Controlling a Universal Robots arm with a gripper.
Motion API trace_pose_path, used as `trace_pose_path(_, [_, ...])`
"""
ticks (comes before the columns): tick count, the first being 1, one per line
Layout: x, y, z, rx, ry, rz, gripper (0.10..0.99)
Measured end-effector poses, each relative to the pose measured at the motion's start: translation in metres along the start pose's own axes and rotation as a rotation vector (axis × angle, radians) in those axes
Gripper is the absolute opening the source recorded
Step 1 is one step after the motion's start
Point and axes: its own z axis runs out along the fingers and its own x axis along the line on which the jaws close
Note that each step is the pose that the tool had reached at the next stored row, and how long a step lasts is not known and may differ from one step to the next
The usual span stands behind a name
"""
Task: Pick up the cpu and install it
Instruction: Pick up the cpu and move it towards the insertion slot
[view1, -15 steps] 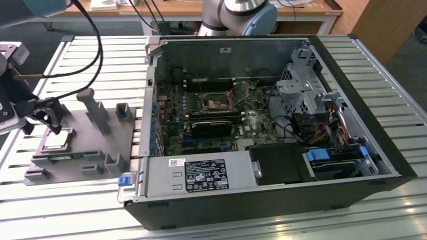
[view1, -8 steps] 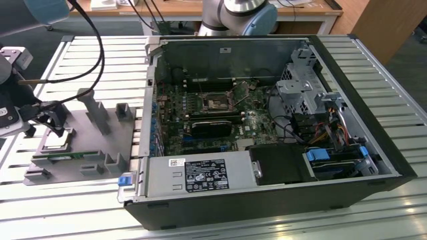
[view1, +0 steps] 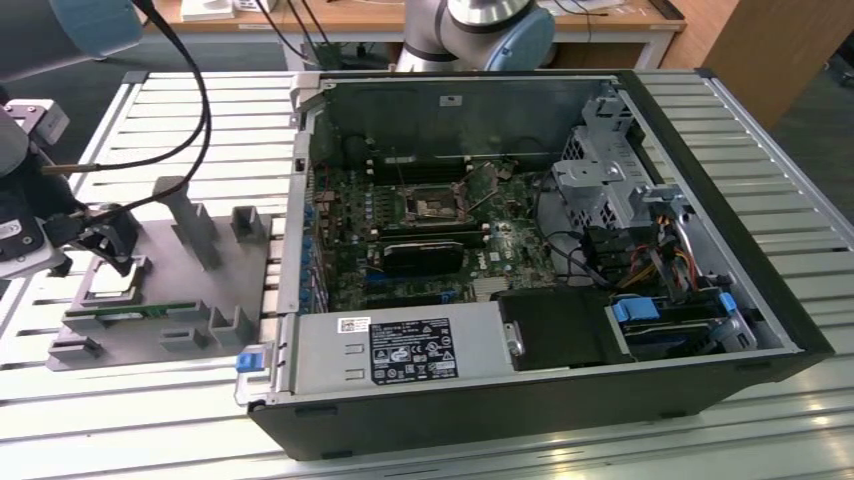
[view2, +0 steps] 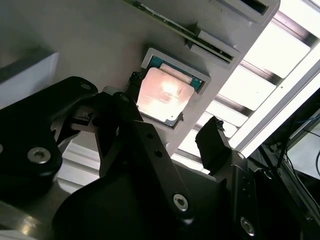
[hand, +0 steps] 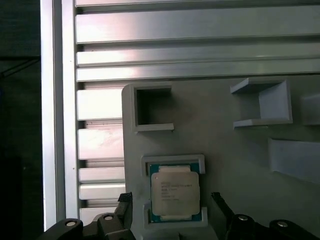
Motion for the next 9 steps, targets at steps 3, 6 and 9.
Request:
trace_pose_path(3, [0.0000,0.0004,0.0030,0.000,0.0015,-0.003,0.718])
trace_pose_path(6, [-0.0002,0.0017,0.0067,0.000,0.0084,-0.003,0.718])
trace_pose_path(9, [-0.0007,0.0029,0.0109,0.001,0.0152,-0.003,0.718])
